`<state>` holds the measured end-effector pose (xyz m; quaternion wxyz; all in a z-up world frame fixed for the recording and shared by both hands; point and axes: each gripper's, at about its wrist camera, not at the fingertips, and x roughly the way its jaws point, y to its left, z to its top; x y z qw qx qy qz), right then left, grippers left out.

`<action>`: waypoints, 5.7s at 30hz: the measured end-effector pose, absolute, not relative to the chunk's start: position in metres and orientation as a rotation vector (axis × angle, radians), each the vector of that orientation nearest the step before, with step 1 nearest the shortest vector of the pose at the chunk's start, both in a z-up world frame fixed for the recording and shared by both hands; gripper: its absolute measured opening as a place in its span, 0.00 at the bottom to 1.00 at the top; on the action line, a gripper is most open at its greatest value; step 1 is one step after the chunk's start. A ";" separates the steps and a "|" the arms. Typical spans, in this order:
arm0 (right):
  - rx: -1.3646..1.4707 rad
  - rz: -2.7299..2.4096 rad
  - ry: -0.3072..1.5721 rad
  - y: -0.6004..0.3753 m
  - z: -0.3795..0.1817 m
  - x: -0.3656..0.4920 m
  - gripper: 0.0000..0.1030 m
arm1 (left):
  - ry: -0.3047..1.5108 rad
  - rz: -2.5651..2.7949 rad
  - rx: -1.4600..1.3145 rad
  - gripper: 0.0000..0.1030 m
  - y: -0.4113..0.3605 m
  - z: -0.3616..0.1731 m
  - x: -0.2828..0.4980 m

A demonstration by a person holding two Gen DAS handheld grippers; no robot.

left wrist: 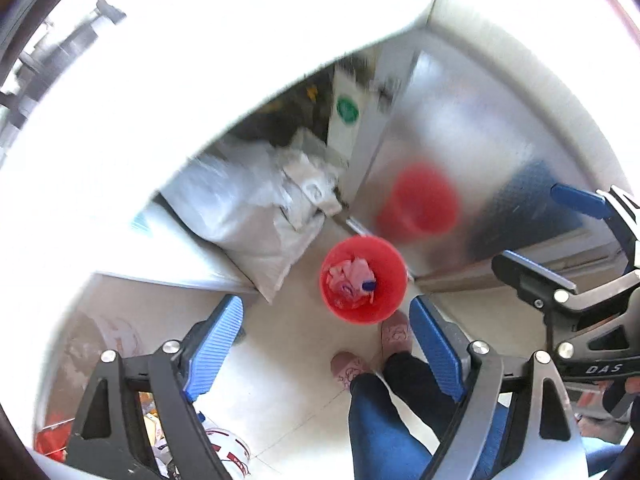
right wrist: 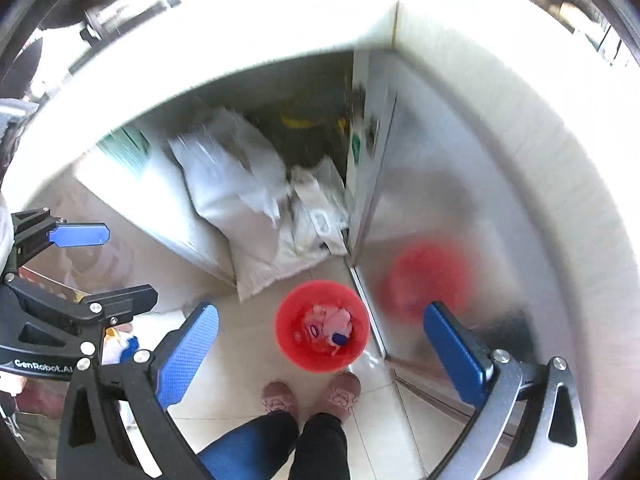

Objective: Collect trash
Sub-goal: 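Raise both tools back up to the counter, then close the left gripper on the yellow-bristled scrub brush, then grasp the blue-and-pink plastic bag with the right gripper while the left holds the brush, then carry the brush and plastic bag down over the red trash bin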

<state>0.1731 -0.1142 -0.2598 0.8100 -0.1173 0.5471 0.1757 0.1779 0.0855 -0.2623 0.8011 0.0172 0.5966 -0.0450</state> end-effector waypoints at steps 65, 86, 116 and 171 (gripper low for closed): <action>0.016 -0.103 1.092 -0.377 -0.127 0.420 1.00 | 1.235 -0.577 0.400 0.39 -0.220 -0.186 0.559; -0.042 0.190 1.113 -0.330 -0.127 0.484 0.93 | 1.187 -0.391 0.120 0.29 -0.153 -0.152 0.565; -0.136 0.314 1.054 -0.248 -0.072 0.373 0.09 | 1.030 -0.372 0.055 0.29 -0.072 -0.092 0.437; -0.114 0.294 1.404 -0.145 -0.428 0.186 0.08 | 1.461 -0.302 -0.077 0.23 0.053 -0.478 0.215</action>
